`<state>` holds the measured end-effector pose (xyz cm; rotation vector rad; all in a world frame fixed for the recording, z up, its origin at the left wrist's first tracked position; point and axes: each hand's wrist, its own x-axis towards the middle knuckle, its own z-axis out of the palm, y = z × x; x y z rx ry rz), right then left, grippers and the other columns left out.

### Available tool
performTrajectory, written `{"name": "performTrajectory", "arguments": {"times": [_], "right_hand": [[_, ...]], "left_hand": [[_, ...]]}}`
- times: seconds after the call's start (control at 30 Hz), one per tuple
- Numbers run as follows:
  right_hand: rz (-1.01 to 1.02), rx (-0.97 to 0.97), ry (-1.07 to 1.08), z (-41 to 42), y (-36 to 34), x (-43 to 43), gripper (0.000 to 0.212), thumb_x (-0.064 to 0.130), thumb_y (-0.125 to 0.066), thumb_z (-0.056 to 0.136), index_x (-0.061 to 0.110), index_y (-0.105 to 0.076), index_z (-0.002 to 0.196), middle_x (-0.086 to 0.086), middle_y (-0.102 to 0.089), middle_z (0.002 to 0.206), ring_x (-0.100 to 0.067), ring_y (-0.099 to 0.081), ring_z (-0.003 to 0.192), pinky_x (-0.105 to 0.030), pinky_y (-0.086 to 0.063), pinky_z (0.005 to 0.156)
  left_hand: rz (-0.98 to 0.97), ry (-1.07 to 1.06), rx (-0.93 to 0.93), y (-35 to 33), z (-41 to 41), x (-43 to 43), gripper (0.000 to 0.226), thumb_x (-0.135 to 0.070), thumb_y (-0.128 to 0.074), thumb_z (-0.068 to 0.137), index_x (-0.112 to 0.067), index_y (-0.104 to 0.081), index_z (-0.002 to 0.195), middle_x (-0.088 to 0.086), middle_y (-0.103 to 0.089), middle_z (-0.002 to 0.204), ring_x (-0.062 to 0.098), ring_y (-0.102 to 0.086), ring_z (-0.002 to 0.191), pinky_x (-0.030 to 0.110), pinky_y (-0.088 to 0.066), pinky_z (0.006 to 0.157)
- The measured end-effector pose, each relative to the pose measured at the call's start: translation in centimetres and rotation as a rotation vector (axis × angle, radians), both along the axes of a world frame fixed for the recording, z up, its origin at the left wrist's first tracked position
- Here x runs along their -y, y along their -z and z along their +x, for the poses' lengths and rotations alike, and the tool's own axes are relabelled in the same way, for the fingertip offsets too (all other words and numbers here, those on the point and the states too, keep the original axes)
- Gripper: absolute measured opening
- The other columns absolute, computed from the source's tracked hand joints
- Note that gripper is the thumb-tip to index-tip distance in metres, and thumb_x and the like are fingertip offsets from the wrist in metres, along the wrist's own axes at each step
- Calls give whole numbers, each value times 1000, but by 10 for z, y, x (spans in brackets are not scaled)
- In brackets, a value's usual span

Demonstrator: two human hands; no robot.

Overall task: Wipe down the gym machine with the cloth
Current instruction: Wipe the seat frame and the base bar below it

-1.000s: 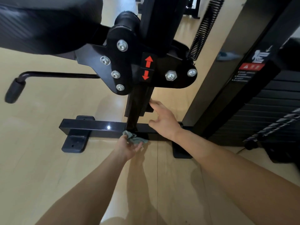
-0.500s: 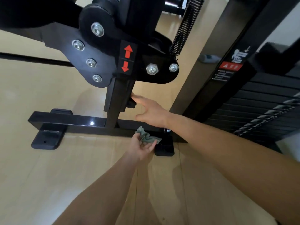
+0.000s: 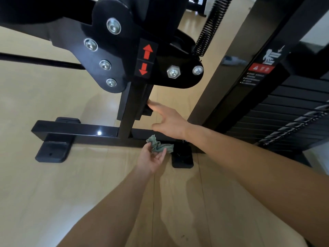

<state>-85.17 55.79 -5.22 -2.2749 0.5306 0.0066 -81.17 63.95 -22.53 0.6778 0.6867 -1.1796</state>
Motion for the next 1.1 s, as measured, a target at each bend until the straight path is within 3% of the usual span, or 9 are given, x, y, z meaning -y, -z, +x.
{"name": "performTrajectory", "arguments": {"times": [0.13,0.27,0.37,0.5,0.7,0.83,0.9,1.0,1.1], "right_hand": [[-29,27,27,0,1,-5,84,1,-65,87,26,-28,158,10,-29,163,-9,-31,147,-17,-28,113],[0,52,48,0,3,-11,84,0,-64,87,27,-28,158,12,-30,162,0,-53,116,-22,-39,103],[47,59,60,1,6,-13,83,1,-65,86,29,-30,157,15,-29,161,-12,-53,123,-39,-45,111],[60,56,56,1,6,-11,82,1,-63,87,27,-30,158,15,-27,163,-14,-53,124,-45,-43,113],[36,34,49,1,5,-8,80,0,-62,89,26,-29,158,11,-27,164,-15,-48,133,-42,-41,115],[-68,-44,-25,1,-10,-1,74,8,-63,94,22,-28,158,4,-30,163,-13,-27,150,-24,-22,120],[-173,-117,-113,-4,-28,6,71,15,-63,96,24,-29,158,1,-34,162,-15,-29,149,-26,-22,119],[-261,-196,-178,-32,-55,16,66,18,-62,97,25,-34,156,3,-46,154,-5,-47,129,-28,-31,116],[-326,-276,-139,-77,-76,18,57,23,-61,99,28,-42,152,8,-56,143,6,-46,95,-19,-40,97]], "left_hand": [[18,-102,-14,-4,29,-28,23,-26,-61,101,-5,-61,110,22,-60,124,36,-64,115,40,-60,86],[31,-203,-12,-11,55,-59,22,-25,-63,99,-5,-62,109,21,-64,122,35,-66,111,37,-57,97],[51,-229,20,-11,68,-70,22,-27,-64,99,-6,-62,107,20,-62,127,32,-66,112,35,-57,97],[123,-109,115,-15,61,-58,26,-23,-65,98,-7,-61,117,22,-63,123,36,-67,109,38,-60,91],[71,171,241,-42,27,-25,24,-22,-60,101,-11,-61,122,17,-67,118,30,-70,101,37,-64,73],[-29,219,320,-57,28,-19,29,-21,-59,102,-10,-60,129,14,-67,126,29,-67,114,39,-58,89],[31,334,484,-63,29,-16,28,-20,-58,102,-10,-60,128,12,-69,122,27,-69,111,38,-58,90],[141,494,728,-71,10,-9,21,-19,-59,101,-9,-61,119,10,-72,113,22,-71,101,31,-59,75],[86,540,769,-80,-14,8,15,-19,-59,101,-11,-62,114,10,-72,116,22,-70,105,35,-58,86]]}}
